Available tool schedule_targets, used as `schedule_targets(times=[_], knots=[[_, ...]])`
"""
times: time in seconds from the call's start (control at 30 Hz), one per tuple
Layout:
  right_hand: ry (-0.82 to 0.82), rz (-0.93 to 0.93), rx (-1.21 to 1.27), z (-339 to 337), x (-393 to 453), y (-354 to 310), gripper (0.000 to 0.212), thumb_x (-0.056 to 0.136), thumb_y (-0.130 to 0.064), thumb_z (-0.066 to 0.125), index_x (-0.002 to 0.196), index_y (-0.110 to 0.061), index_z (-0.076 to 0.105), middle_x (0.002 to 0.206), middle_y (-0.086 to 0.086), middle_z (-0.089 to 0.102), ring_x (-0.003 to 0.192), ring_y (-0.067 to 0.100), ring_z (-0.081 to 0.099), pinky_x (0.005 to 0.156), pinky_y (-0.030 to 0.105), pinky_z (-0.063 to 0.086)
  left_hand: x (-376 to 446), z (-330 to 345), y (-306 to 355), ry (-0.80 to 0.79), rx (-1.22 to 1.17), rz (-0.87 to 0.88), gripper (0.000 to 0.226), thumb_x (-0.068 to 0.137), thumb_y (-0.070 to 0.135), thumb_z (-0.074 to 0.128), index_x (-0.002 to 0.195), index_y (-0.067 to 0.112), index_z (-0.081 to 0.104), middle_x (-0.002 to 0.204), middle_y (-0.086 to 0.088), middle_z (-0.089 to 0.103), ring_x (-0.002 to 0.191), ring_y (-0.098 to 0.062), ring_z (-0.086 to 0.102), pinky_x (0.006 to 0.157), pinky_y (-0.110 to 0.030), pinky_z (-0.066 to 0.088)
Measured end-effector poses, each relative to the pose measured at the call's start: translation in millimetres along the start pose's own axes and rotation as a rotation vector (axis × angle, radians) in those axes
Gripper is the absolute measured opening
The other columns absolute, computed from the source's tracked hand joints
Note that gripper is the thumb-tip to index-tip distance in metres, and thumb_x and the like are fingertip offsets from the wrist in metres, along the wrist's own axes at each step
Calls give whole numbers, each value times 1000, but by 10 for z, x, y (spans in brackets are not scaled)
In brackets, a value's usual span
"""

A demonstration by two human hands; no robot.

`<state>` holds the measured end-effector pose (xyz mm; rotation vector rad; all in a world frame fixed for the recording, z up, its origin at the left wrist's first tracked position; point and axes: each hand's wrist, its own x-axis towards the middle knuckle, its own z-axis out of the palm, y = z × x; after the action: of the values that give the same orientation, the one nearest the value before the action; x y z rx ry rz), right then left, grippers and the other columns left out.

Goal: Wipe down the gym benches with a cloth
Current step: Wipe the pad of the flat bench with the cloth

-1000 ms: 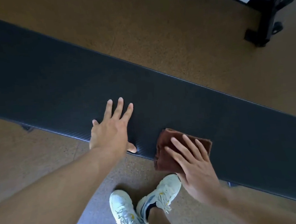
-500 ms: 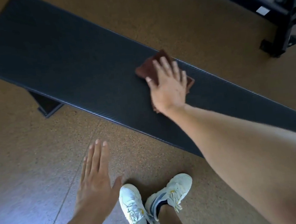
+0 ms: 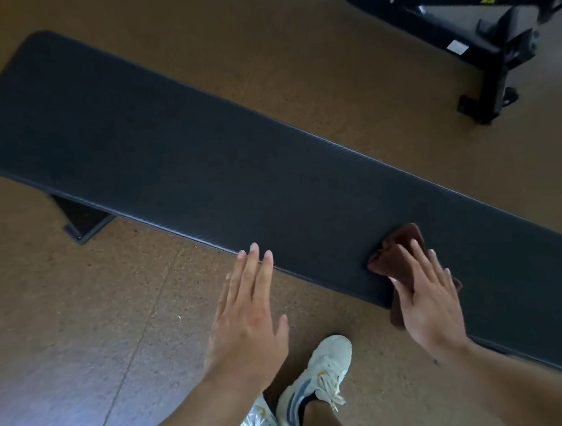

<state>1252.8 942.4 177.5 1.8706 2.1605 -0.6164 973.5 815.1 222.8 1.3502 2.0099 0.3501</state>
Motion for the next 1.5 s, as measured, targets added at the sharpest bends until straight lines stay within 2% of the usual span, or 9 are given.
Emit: schedule_targets(times=[0.13, 0.2, 0.33, 0.47, 0.6, 0.93, 1.07, 1.27, 1.5], knots=[[51, 279, 125, -319, 679, -77, 60, 110, -52, 32, 166, -39, 13, 177, -9, 4, 163, 26, 1, 131, 55, 4, -89, 58, 54, -87, -32, 118, 93, 101, 32, 56, 157, 34, -19, 164, 22, -30, 148, 4, -32, 119, -18, -14], [46, 347, 187, -481, 1129, -205, 61, 110, -52, 33, 166, -41, 11, 177, -10, 0, 163, 26, -1, 130, 56, 2, -77, 105, 31, -76, 28, 183, 95, 93, 27, 69, 163, 30, 4, 171, 17, -6, 156, 0, -11, 123, -26, 2], [107, 176, 218, -431, 1398, -197, 59, 108, -53, 39, 163, -44, 22, 176, -14, 8, 163, 21, 1, 131, 51, -2, 110, 286, 114, -120, 72, 213, 97, 77, 8, 82, 159, 25, 32, 168, 5, 27, 154, -18, 28, 118, -52, 37], [175, -269, 76, -53, 581, 226, 56, 105, -46, 51, 158, -36, 41, 171, -12, 29, 162, 22, 15, 130, 54, 13, 296, 514, 496, -111, 45, 193, 93, 80, 4, 79, 159, 22, 34, 166, 2, 31, 155, -20, 27, 119, -54, 37], [23, -563, -92, 99, 26, 736, 64, 101, -38, 52, 162, -37, 33, 173, -14, 20, 163, 20, 10, 131, 52, 13, 374, 750, 978, -165, 37, 176, 88, 93, 16, 68, 163, 27, 16, 171, 8, 11, 159, -12, 4, 127, -46, 24], [141, -78, 207, -563, 1522, 982, 52, 109, -46, 44, 160, -43, 33, 173, -15, 21, 163, 19, 6, 131, 46, -3, 741, 1148, 1667, -186, 133, 86, 88, 95, 16, 66, 163, 28, 12, 172, 7, 6, 159, -12, 0, 128, -41, 19], [201, -297, 105, -207, 664, 1106, 54, 104, -41, 50, 157, -36, 42, 169, -10, 33, 161, 24, 18, 130, 52, 12, 795, 1260, 1779, -120, 254, -3, 90, 91, 7, 58, 164, 25, 9, 173, 3, 5, 159, -16, 0, 127, -43, 21], [-40, -762, -126, -92, 270, 1632, 57, 103, -41, 42, 159, -41, 34, 172, -16, 22, 163, 21, 10, 132, 50, 9, 975, 1336, 2061, -132, 327, -8, 89, 90, 9, 57, 164, 21, 9, 173, -1, 3, 160, -19, -1, 127, -45, 20], [141, -162, 106, -697, 1481, 1671, 52, 110, -46, 42, 161, -40, 31, 173, -13, 21, 163, 22, 6, 132, 48, -1, 1047, 1520, 2408, -162, 269, -89, 88, 92, 13, 56, 164, 23, 5, 173, 5, -4, 159, -15, -8, 126, -53, 22]])
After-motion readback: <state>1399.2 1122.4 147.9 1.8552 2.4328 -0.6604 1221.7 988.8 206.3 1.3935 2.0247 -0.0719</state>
